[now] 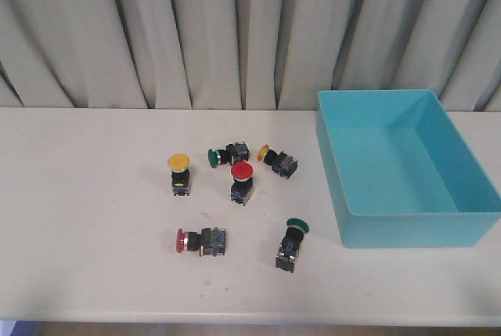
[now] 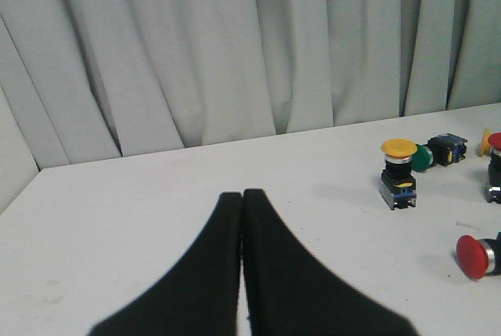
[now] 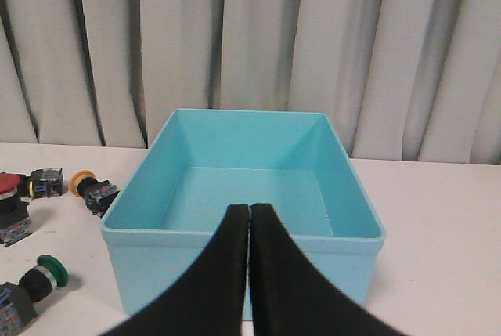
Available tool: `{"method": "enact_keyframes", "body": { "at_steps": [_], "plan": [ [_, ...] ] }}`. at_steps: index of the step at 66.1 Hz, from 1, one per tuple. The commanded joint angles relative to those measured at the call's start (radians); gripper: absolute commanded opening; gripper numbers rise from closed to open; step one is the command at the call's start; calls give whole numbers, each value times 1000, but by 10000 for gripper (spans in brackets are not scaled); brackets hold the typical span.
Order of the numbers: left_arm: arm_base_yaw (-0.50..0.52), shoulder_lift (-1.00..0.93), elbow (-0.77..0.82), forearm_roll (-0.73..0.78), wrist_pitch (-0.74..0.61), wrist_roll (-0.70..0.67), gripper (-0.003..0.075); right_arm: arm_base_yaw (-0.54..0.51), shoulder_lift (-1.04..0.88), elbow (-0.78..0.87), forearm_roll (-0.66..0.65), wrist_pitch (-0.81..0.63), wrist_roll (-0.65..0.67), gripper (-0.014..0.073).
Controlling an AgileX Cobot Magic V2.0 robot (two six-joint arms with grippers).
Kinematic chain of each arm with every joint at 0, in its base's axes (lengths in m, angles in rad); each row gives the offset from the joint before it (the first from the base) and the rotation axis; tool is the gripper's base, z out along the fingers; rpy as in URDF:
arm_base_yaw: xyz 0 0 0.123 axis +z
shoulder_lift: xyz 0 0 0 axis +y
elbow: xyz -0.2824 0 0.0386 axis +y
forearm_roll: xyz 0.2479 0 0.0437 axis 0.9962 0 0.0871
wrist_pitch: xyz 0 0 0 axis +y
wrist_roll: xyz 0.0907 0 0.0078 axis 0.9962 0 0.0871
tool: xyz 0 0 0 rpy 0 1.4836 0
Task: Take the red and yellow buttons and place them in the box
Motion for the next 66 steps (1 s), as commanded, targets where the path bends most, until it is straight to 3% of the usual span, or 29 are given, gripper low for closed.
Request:
{"method": "enact_keyframes", "body": {
  "at_steps": [1, 42, 53, 66],
  "plan": [
    [-1, -13, 49, -3, -76, -10, -6, -5, -12, 7, -4, -72, -9, 0],
    [-1, -13, 49, -3, -91, -10, -6, -5, -12, 7, -4, -72, -9, 0],
    [-1, -13, 41, -3, -116, -14, -6, -5, -12, 5, -3, -142, -8, 0],
    [-1, 0, -121, -4, -101, -92, -6, -5, 17, -120, 77, -156, 18, 0]
  ]
}}
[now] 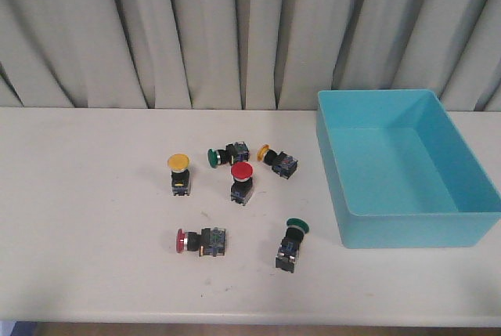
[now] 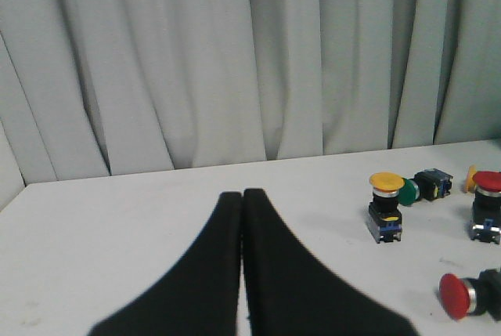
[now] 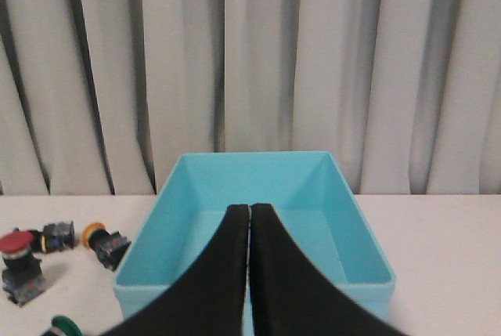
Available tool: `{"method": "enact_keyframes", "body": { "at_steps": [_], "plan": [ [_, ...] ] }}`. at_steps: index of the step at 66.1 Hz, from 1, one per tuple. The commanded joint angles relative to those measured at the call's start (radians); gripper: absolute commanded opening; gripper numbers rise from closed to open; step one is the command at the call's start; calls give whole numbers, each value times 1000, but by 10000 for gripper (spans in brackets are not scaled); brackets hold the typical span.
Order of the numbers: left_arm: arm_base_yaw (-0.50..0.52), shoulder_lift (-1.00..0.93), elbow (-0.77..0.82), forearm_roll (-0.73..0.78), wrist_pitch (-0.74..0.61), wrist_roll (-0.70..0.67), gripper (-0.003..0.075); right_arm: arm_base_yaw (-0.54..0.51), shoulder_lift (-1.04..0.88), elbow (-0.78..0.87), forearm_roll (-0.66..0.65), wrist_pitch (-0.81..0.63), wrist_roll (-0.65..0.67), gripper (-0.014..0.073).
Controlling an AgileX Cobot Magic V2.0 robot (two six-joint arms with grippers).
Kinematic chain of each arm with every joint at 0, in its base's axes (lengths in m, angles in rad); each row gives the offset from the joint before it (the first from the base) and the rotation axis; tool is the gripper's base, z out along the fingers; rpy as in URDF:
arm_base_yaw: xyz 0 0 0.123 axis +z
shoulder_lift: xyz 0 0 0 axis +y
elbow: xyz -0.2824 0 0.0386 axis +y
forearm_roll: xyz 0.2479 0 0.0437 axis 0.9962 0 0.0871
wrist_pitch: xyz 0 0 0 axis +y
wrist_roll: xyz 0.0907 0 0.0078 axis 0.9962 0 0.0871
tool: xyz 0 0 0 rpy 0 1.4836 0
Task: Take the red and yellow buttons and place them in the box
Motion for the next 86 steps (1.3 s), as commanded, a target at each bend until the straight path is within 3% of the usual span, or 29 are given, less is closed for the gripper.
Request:
{"method": "enact_keyframes", "body": {
  "at_steps": [1, 15, 22, 30, 40, 55, 77, 86],
  "plan": [
    [-1, 10, -128, -4, -45, -27, -6, -5, 23, -113, 28, -75, 6, 0],
    [-1, 246, -473, -3, 269, -27, -6, -6, 238, -435, 22, 135, -35, 0],
    [-1, 378, -598, -3, 365, -18, -6, -6, 364, -556, 22, 280, -35, 0],
    [-1, 488, -626, -3, 419, 30, -6, -6, 494, -624, 22, 448, -35, 0],
    [-1, 586, -626, -3, 540, 47, -6, -6, 611, -624, 23, 554, -35, 0],
    [-2, 670, -626, -10, 610, 139, -6, -6, 707, -624, 24, 558, -35, 0],
    [-32, 674, -626, -273, 578, 231, -6, -6, 720, -624, 20, 558, -91, 0],
    [-32, 674, -626, -279, 559, 231, -6, -6, 720, -624, 20, 559, -126, 35]
  ]
}}
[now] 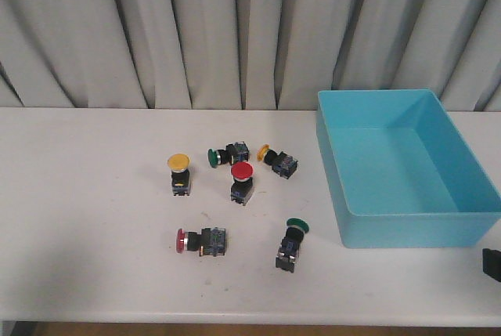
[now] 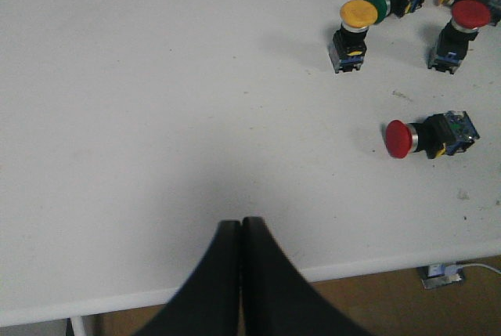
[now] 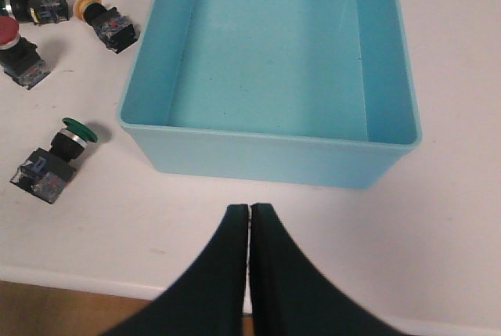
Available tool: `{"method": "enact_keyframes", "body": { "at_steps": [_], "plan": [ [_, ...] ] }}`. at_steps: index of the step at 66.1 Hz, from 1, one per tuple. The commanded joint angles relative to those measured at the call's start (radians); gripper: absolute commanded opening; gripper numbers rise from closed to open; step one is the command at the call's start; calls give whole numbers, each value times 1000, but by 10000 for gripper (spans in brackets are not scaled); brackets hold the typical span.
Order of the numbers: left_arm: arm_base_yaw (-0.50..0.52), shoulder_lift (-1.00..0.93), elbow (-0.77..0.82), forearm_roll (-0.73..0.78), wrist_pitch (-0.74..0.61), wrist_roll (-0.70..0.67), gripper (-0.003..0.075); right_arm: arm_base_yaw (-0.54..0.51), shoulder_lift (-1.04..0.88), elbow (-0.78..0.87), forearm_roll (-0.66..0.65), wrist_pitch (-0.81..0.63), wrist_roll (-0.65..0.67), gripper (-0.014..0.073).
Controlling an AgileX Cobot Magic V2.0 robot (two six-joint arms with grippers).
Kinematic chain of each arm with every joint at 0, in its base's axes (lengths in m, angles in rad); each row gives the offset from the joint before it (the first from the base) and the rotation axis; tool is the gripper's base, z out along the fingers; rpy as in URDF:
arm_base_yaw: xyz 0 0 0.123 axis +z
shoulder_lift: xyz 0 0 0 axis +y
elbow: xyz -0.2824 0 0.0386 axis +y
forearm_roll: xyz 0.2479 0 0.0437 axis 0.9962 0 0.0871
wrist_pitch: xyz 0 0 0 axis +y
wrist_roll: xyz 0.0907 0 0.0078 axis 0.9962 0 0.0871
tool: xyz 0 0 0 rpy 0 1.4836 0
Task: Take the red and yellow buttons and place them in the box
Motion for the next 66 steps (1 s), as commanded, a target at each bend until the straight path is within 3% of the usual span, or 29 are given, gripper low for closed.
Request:
{"method": "enact_keyframes", "body": {
  "at_steps": [1, 7, 14, 22, 29, 35, 42, 56, 66],
  "plan": [
    [-6, 4, -32, -19, -83, 1, -6, -6, 3, -32, -3, -58, -30, 43],
    [-6, 4, -32, -2, -85, 2, 0, -6, 3, -32, 1, -51, -30, 113],
    [-6, 4, -32, -3, -87, 30, 49, -6, 3, -32, 1, -32, -30, 253],
    [-6, 4, -32, -7, -105, 51, 192, -6, 3, -32, 4, -21, -30, 441],
    [-6, 4, -32, -8, -129, 48, 343, -6, 3, -32, 4, -14, -30, 537],
    [-6, 4, -32, -30, -145, 45, 469, -6, 3, -32, 4, -11, -30, 559],
    [-25, 19, -32, -53, -146, 76, 553, -6, 3, -32, 4, -11, -30, 558],
    [-160, 113, -33, -60, -178, 158, 565, -6, 3, -32, 4, -12, -30, 536],
    [-243, 224, -33, -60, -285, 160, 565, -6, 3, -32, 4, -11, -30, 517]
  ]
}}
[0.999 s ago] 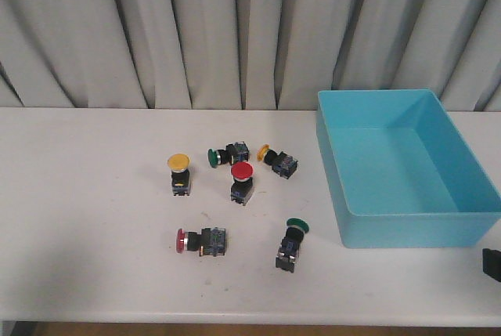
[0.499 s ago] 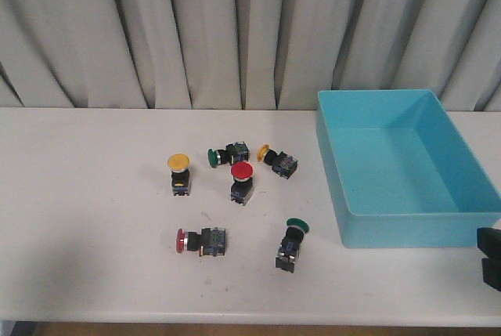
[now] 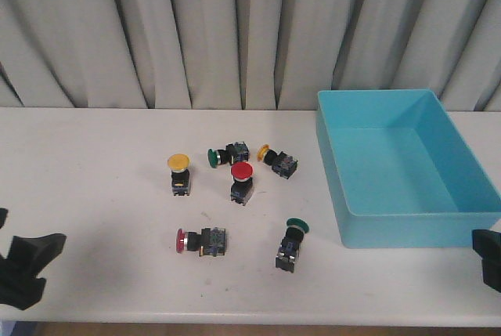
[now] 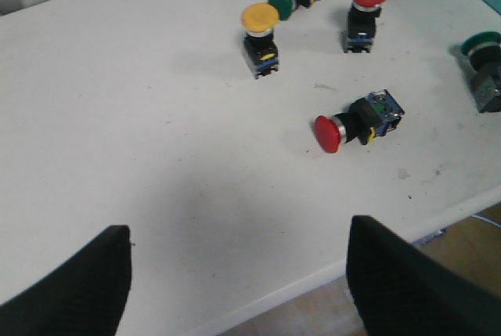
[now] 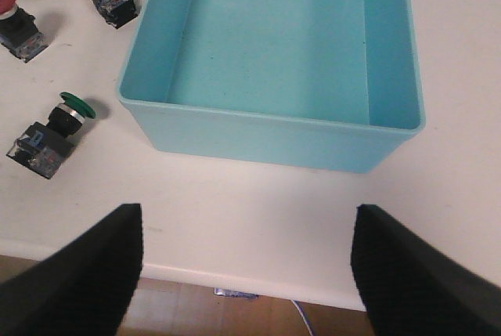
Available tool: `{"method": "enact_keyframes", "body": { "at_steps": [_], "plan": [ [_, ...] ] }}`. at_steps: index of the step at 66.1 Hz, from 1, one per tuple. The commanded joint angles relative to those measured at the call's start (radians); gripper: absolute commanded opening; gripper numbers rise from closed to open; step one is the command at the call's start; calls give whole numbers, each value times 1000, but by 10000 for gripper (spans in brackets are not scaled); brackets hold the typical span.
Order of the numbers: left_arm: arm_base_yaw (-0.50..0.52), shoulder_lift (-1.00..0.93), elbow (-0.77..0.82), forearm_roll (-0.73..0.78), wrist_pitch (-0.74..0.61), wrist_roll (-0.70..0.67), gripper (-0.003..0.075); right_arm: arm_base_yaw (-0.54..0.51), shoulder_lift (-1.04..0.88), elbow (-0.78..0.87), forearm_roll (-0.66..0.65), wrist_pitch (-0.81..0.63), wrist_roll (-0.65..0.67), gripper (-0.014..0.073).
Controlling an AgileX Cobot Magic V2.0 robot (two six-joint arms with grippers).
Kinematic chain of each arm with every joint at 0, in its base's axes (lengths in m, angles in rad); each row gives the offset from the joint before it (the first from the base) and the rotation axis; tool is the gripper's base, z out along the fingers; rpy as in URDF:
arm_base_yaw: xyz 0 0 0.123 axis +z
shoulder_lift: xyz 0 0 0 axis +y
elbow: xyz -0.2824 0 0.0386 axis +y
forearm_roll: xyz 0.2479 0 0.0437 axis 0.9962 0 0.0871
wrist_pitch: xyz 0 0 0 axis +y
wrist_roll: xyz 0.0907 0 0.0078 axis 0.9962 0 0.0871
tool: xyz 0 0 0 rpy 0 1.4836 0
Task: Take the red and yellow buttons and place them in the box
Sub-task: 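Reach the left gripper to the red-capped button in the middle and grasp it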
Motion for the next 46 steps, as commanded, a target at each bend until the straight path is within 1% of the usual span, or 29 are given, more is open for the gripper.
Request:
{"method": "enact_keyframes", "body": {
  "at_steps": [1, 6, 14, 15, 16, 29, 46],
  "plan": [
    [-54, 78, -34, -14, -146, 6, 565, -6, 3, -32, 4, -50, -10, 516],
    [-92, 145, -55, -14, -164, 29, 565, -6, 3, -32, 4, -50, -10, 508],
    [-160, 280, -146, -14, -165, 30, 565, -6, 3, -32, 4, -50, -10, 499],
    [-252, 528, -335, -14, -165, 30, 565, -6, 3, -32, 4, -50, -10, 498],
    [-259, 556, -349, -13, -165, 30, 565, -6, 3, -32, 4, -50, -10, 498],
    [-290, 778, -551, -14, -149, 27, 565, -6, 3, -32, 4, -50, -10, 498],
    [-294, 1035, -835, -14, -25, 26, 565, -6, 3, -32, 4, -50, -10, 498]
  ]
}}
